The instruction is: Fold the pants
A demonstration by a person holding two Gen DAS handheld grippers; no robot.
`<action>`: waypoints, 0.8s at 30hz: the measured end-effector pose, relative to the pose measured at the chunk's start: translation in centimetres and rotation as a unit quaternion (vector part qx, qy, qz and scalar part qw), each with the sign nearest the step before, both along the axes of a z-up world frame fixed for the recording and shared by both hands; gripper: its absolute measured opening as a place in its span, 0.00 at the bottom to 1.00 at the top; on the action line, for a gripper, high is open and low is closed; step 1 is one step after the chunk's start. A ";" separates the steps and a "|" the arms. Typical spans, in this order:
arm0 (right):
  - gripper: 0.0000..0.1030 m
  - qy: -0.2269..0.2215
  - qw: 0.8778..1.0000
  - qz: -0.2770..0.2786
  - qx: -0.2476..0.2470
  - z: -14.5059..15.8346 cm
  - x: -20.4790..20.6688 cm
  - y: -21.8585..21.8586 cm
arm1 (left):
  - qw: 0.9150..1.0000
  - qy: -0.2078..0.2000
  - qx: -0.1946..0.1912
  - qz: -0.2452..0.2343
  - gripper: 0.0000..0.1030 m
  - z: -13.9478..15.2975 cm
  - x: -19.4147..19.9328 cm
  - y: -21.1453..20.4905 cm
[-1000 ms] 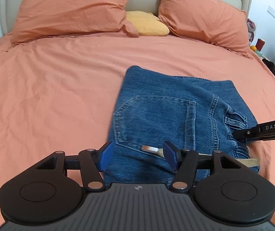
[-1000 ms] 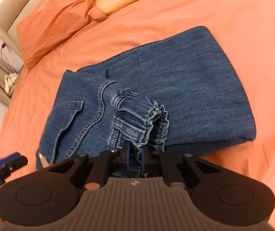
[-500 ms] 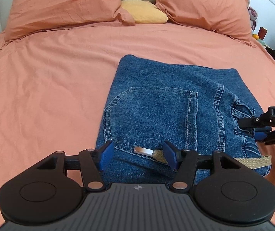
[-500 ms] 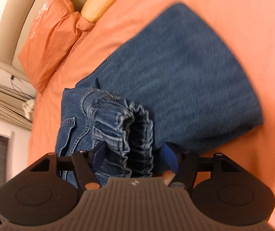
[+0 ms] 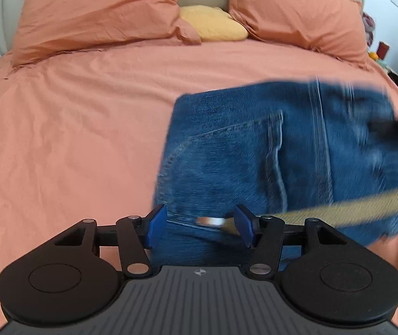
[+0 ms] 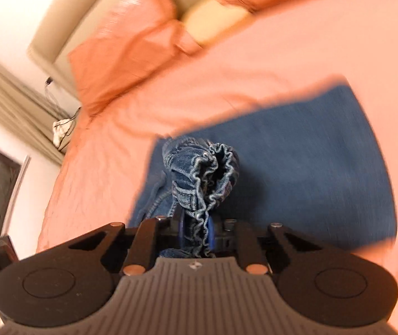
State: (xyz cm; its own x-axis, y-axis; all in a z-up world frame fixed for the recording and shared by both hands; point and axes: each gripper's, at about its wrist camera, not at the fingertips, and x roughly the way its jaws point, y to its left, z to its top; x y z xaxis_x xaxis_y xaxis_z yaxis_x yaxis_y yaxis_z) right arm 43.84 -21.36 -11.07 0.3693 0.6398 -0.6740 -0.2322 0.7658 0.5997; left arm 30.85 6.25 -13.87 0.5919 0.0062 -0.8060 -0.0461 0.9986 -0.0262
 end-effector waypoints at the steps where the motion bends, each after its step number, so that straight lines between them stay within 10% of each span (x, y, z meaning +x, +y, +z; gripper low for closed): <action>1: 0.10 -0.013 1.000 0.008 -0.004 1.6 0.8 0.7 | 1.000 -0.006 0.001 0.006 0.64 0.4 0.0 0.2; 13: 0.09 -0.082 0.996 0.017 -0.022 13.7 8.8 4.4 | 0.998 -0.038 -0.027 0.048 0.64 2.4 0.8 3.3; 24: 0.09 0.028 0.994 -0.083 -0.064 -0.4 11.3 -8.1 | 0.998 -0.029 -0.050 -0.018 0.63 -0.5 4.3 -0.3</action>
